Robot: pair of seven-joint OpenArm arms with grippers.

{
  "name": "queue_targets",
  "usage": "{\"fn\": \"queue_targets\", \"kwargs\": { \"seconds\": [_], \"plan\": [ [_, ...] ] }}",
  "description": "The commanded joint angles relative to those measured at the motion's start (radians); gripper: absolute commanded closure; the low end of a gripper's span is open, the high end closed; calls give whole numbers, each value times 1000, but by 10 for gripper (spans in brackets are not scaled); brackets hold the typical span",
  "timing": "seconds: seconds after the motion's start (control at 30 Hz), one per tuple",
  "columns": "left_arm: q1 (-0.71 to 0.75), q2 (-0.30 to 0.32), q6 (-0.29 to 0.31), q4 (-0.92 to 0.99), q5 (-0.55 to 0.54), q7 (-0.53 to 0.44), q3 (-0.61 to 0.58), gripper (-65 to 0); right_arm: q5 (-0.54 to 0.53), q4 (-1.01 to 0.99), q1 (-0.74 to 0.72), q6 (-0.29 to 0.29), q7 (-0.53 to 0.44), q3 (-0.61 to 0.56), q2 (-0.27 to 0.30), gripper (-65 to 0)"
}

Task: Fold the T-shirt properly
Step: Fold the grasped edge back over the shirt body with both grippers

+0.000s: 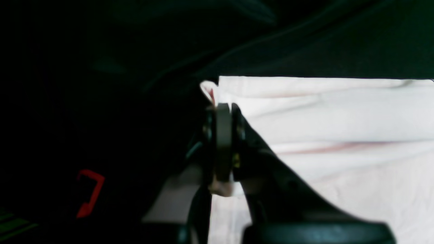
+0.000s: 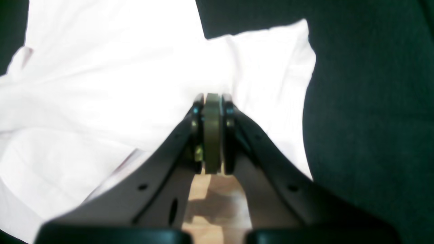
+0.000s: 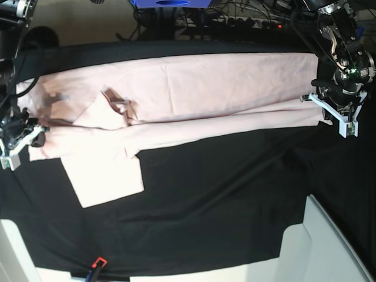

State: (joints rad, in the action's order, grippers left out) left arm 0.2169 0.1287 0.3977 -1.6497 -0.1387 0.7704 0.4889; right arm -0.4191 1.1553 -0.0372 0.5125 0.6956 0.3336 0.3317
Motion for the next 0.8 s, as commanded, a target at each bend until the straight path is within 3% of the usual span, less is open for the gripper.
{"fn": "queue_targets", "kwargs": {
  "seconds": [0.0, 0.2, 0.43, 0.77],
  "plan": [
    [-6, 24, -6, -19, -2, -19, 8, 0, -14, 38, -16, 4, -18, 8, 20, 0],
    [-6, 25, -4, -20, -9, -18, 8, 0, -14, 113, -11, 7, 77, 115, 20, 0],
    [22, 25, -4, -42, 0, -18, 8, 0, -10, 124, 0, 10, 129, 118, 19, 0],
    [126, 21, -9, -77, 0, -24, 6, 0, -7, 124, 38, 4, 128, 117, -55, 0]
  ]
}}
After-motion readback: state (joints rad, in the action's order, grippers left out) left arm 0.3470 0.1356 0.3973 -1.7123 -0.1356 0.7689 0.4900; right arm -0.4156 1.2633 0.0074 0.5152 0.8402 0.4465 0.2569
